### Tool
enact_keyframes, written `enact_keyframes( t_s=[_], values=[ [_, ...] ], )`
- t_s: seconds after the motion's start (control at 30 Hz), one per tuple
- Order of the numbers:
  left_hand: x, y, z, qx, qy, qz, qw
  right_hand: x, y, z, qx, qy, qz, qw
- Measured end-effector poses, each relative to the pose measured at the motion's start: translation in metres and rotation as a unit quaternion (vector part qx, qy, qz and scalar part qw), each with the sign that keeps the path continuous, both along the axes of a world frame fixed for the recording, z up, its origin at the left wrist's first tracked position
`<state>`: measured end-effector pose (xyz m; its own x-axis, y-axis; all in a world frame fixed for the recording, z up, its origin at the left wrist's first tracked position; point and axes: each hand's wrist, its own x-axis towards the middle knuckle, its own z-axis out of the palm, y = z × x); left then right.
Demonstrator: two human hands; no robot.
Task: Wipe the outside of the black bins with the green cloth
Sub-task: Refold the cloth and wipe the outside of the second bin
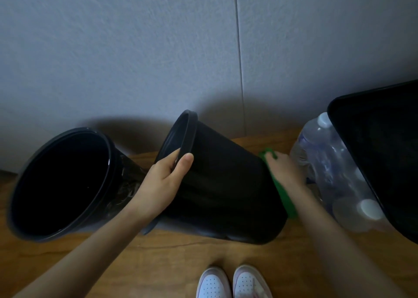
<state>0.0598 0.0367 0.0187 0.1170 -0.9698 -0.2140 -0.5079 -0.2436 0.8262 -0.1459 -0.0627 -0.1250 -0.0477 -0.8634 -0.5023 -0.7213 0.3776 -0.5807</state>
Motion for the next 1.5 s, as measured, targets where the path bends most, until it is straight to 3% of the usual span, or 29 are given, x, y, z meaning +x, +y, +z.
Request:
enact_keyframes(
  t_s=[0.1,0.2,0.27,0.43,0.5,0.6,0.67,0.77,0.9,1.0,1.2,1.4,1.5],
  values=[
    [-0.001,0.000,0.000,-0.002,-0.003,-0.015,1.000,-0.003,0.012,-0.002,-0.051,-0.002,-0.022,0.998],
    [0.002,-0.001,-0.001,0.000,-0.028,-0.002,1.000,0.033,0.031,0.029,-0.222,0.014,-0.028,0.974],
    [0.003,-0.002,-0.002,0.001,-0.042,0.006,0.999,0.069,0.051,0.061,-0.312,-0.023,-0.012,0.950],
    [0.000,-0.003,-0.002,-0.003,-0.018,0.032,0.999,0.103,0.072,0.086,-0.391,-0.059,0.086,0.915],
    [0.001,-0.003,-0.001,0.007,-0.004,0.038,0.999,0.087,0.056,0.071,-0.375,-0.070,0.079,0.921],
    [0.004,-0.001,0.000,0.012,0.015,0.051,0.999,0.047,0.030,0.029,-0.234,-0.013,0.021,0.972],
    [0.005,0.000,0.000,0.003,0.013,0.043,0.999,0.015,0.024,0.001,-0.160,0.019,-0.014,0.987],
    [0.002,-0.001,0.001,-0.011,0.015,0.016,1.000,-0.017,0.024,-0.020,-0.087,-0.026,-0.045,0.995],
    [0.000,-0.001,0.001,-0.006,0.019,-0.023,1.000,-0.028,0.032,-0.016,-0.121,0.009,-0.009,0.993],
    [0.000,-0.002,0.001,-0.004,-0.034,-0.049,0.998,-0.028,0.040,-0.008,-0.161,-0.009,-0.001,0.987],
    [-0.023,-0.006,-0.004,-0.047,-0.078,-0.100,0.991,-0.030,0.042,0.056,-0.223,-0.151,-0.094,0.959],
    [-0.063,-0.017,-0.011,-0.079,-0.201,-0.212,0.953,-0.046,0.031,0.109,-0.273,-0.226,-0.122,0.927],
    [-0.083,-0.019,-0.021,-0.064,-0.329,-0.263,0.905,-0.053,0.034,0.121,-0.276,-0.241,-0.103,0.925]
  ],
)
